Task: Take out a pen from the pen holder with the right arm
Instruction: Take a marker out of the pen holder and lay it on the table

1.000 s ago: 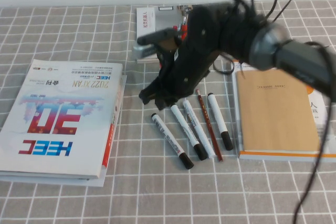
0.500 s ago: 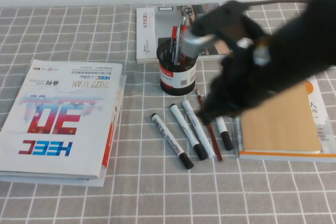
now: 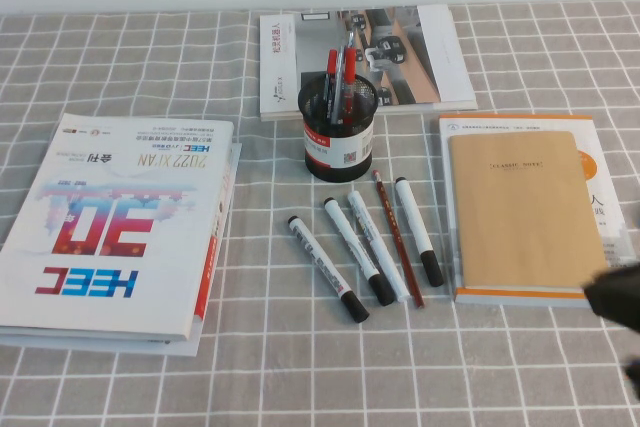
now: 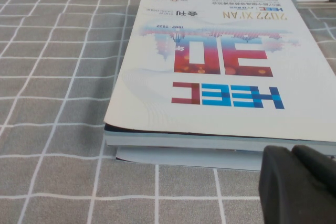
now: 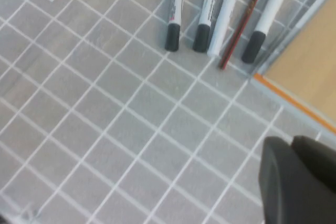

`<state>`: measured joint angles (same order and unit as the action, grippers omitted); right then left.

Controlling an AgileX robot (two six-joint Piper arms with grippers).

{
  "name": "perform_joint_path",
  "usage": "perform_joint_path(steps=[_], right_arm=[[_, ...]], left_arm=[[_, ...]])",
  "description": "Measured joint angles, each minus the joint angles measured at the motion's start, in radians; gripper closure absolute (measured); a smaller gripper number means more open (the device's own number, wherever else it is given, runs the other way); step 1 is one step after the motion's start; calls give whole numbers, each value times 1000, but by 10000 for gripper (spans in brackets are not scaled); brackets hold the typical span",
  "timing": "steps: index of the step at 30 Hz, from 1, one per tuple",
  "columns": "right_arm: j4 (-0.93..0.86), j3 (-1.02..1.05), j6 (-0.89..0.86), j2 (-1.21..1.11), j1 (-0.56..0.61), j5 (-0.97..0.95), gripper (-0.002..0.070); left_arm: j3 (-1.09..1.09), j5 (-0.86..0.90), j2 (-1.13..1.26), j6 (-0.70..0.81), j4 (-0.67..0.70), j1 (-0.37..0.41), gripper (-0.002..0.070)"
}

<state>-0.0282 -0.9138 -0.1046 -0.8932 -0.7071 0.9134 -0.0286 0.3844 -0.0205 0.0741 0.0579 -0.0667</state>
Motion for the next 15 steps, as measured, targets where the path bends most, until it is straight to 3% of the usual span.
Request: perform_joint_path(steps=[7,15], right_arm=[[48,109,-2,182,0,104,688],[56,114,-2,214,0,194,688]], left_arm=[[0,0,0,0,0,0,680],[0,0,0,0,0,0,680]])
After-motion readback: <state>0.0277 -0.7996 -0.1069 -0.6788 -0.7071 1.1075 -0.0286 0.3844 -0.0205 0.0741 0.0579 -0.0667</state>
